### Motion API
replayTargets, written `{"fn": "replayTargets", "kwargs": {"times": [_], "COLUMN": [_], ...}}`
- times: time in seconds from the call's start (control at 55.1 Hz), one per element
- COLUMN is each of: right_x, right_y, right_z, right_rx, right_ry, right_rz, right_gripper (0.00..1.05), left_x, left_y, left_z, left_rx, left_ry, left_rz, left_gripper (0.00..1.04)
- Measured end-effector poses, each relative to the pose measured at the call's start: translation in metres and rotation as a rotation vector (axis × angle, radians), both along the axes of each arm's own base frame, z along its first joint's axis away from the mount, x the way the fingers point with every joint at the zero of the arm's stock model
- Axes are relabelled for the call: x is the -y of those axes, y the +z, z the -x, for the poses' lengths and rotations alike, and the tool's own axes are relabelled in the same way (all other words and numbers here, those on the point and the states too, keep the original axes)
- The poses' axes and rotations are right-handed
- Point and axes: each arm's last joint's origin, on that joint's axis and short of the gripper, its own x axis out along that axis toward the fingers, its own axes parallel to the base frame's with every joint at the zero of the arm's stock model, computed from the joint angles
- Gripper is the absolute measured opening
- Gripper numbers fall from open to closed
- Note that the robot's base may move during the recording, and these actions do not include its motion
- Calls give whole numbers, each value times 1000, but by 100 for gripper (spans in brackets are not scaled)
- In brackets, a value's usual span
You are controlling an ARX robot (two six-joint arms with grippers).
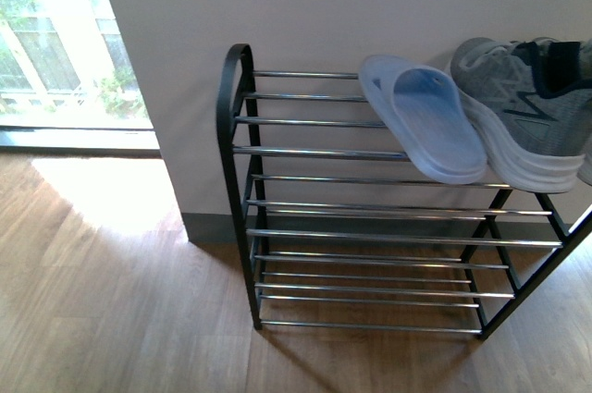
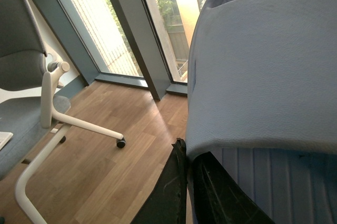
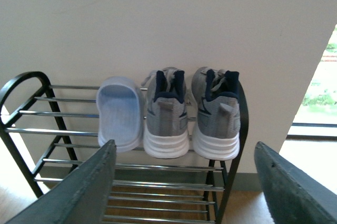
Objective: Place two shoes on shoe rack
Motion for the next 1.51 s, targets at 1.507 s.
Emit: {"fn": "replayTargets", "kwargs": {"times": [1.507], "right_x": [0], "right_y": [0], "right_z": [0], "right_rx": [-1], "right_ry": [-6], "right_rz": [-3], "right_gripper": [96], "left_x": [140], "left_y": [-52], "left_z": [-342], "left_rx": [-592], "left_ry": [-448], "left_rz": [311], "left_gripper": [31]}}
